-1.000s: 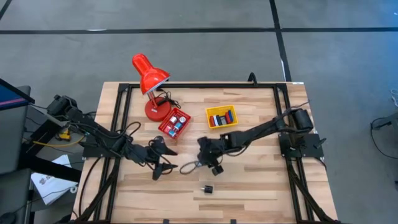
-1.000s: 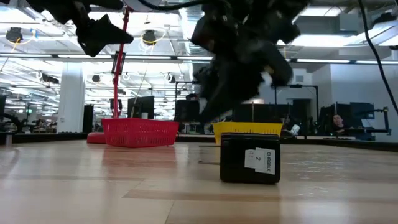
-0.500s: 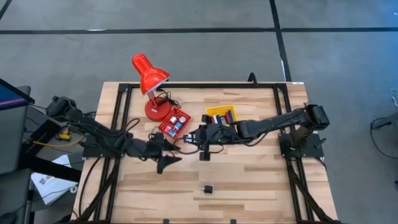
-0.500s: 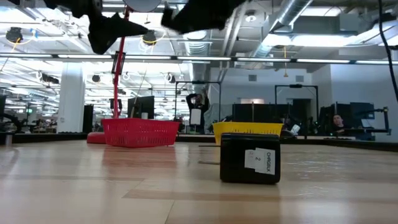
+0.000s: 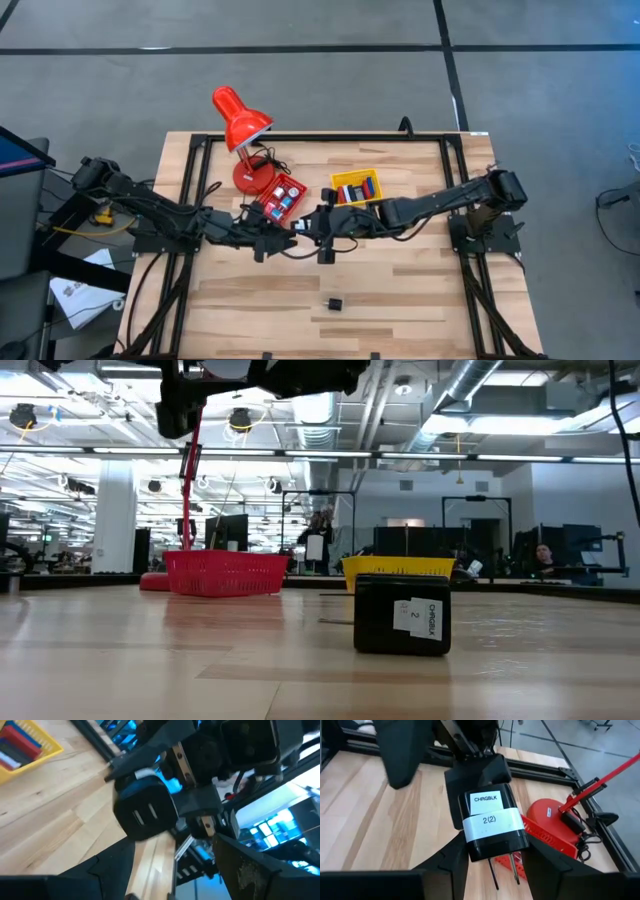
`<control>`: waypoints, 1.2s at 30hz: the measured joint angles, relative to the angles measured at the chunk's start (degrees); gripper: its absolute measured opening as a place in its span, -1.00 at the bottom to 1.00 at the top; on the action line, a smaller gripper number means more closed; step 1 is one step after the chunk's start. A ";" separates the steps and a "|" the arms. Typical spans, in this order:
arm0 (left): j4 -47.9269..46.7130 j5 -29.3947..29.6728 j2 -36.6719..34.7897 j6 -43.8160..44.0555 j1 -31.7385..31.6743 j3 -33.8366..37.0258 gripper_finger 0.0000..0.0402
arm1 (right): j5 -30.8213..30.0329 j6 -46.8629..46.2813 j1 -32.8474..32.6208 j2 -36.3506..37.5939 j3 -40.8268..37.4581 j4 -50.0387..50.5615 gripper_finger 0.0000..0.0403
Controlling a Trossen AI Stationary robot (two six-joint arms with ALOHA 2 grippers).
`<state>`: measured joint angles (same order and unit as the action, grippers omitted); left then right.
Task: Pick & Place Office items
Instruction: Put the top black charger adapter into the red bin
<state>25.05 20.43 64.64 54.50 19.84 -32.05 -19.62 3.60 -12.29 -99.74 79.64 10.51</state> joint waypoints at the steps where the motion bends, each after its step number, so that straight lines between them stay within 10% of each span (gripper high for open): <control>1: 0.55 0.00 0.00 0.00 0.00 0.00 0.30 | -0.05 -0.02 -0.02 0.04 0.00 -0.23 -0.27; 26: 1.45 7.16 0.00 3.45 -0.99 -0.02 0.29 | -1.44 3.32 -1.31 0.04 0.00 -3.44 -0.27; 36: 1.88 6.71 0.00 3.04 -1.60 -0.11 -0.04 | -1.66 3.46 -1.29 0.02 -0.04 -3.44 -0.27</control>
<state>26.93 27.14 64.64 57.54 18.24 -32.16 -21.28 7.06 -13.58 -99.72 79.59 7.07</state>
